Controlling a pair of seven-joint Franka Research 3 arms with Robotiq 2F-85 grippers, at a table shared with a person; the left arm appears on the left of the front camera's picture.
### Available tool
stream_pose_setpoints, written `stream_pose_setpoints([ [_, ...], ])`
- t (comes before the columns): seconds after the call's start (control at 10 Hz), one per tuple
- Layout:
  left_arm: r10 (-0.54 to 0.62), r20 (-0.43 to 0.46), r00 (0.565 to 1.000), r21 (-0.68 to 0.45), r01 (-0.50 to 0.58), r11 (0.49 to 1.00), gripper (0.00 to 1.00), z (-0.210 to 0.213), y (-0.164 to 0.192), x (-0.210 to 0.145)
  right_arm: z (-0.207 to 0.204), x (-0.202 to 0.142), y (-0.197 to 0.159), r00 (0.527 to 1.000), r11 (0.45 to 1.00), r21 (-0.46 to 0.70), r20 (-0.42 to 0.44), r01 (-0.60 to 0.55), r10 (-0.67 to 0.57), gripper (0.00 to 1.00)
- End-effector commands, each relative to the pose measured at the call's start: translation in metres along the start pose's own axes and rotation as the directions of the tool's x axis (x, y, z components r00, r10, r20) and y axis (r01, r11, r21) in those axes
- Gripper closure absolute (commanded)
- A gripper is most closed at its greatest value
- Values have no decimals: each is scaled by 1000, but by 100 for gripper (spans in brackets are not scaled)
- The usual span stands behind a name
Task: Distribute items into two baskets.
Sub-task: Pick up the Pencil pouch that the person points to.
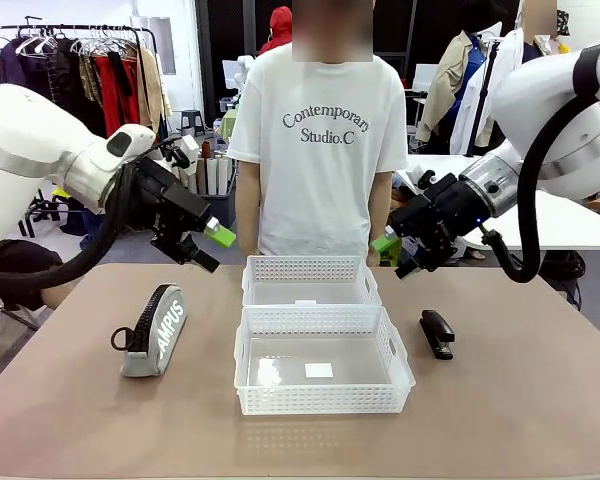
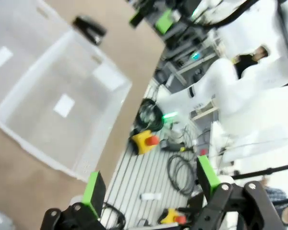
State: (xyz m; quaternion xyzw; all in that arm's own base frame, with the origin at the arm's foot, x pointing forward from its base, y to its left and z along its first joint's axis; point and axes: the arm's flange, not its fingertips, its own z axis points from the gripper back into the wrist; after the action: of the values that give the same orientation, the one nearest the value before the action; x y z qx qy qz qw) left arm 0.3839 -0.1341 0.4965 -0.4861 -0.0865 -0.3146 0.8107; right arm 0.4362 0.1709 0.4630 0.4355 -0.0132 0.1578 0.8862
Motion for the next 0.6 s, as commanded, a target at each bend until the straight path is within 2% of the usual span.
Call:
stream_pose_setpoints([
  [0.0,71,104,992,-77,-63,995,0,1,13,6,6,12,1,996,989,130,51,72,-79,0],
  [0.2,154,171,973,-141,-131,981,0,2,20,6,12,13,4,986,974,219,138,58,-90,0],
  [0.3,150,182,972,-155,-123,980,0,0,22,5,12,13,6,983,975,220,167,42,-81,0],
  [0.4,75,180,981,-161,-46,986,0,-3,20,4,8,12,7,982,987,163,185,4,-34,0],
  [0.5,155,158,975,-134,-134,982,0,7,25,6,15,12,2,988,975,205,114,84,-109,0],
])
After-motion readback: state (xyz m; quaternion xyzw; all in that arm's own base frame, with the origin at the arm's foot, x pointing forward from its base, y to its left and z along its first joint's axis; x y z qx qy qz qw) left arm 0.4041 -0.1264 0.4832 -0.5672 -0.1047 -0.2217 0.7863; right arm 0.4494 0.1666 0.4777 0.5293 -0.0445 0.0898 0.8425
